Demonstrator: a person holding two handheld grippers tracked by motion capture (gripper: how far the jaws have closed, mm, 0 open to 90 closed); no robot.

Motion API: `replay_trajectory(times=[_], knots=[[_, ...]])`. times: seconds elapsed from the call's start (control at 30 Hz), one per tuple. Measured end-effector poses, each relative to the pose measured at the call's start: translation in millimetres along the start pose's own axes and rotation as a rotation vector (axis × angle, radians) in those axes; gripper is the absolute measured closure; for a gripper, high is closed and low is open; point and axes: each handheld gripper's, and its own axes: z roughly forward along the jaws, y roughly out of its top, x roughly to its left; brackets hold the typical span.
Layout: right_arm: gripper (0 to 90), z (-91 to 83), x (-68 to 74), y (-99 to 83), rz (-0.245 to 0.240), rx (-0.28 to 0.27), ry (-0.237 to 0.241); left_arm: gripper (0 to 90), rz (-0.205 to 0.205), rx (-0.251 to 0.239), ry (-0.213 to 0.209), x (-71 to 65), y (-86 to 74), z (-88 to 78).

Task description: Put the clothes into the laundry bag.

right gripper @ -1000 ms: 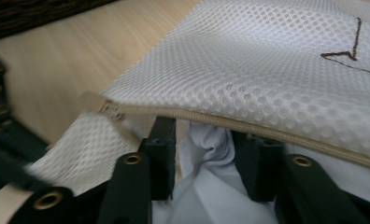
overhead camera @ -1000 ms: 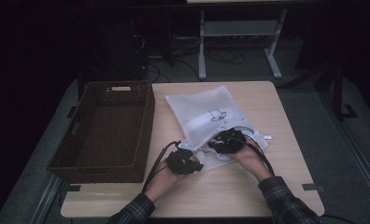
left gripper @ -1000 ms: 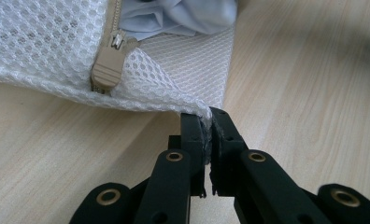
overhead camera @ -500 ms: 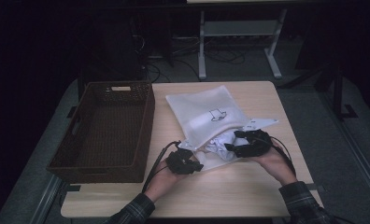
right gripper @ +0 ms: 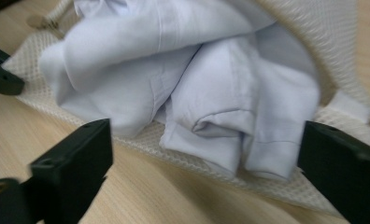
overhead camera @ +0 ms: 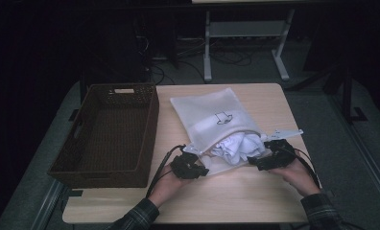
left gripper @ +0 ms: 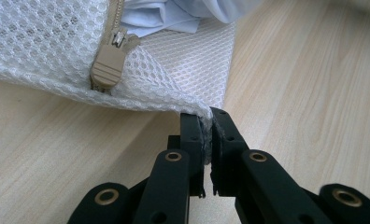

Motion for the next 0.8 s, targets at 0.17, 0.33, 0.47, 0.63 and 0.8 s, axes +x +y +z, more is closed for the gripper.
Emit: replay_trajectory(times=[0.17, 0.33, 0.47, 0.63, 0.8], knots=[[1.3, 15.9, 9.6, -0.8, -0.040, 0.035, 0.002, 85.0, -0.005, 0.001, -0.001, -0.2, -0.3, 1.0], [11.7, 34.0, 19.3, -2.1, -0.078, 0.061, -0.022, 84.9, -0.005, 0.001, 0.002, -0.7, -0.3, 1.5], [28.8, 37.5, 22.4, -2.8, -0.057, 0.023, -0.047, 84.9, -0.004, 0.007, 0.003, -0.9, -0.2, 2.0], [49.6, 37.8, 22.3, -0.4, -0.041, 0.008, -0.044, 85.0, 0.000, 0.008, 0.001, -1.2, -0.1, 2.5], [67.9, 43.6, 26.2, 6.5, -0.034, 0.012, -0.025, 85.0, 0.000, 0.008, 0.002, -1.3, 0.0, 2.6]])
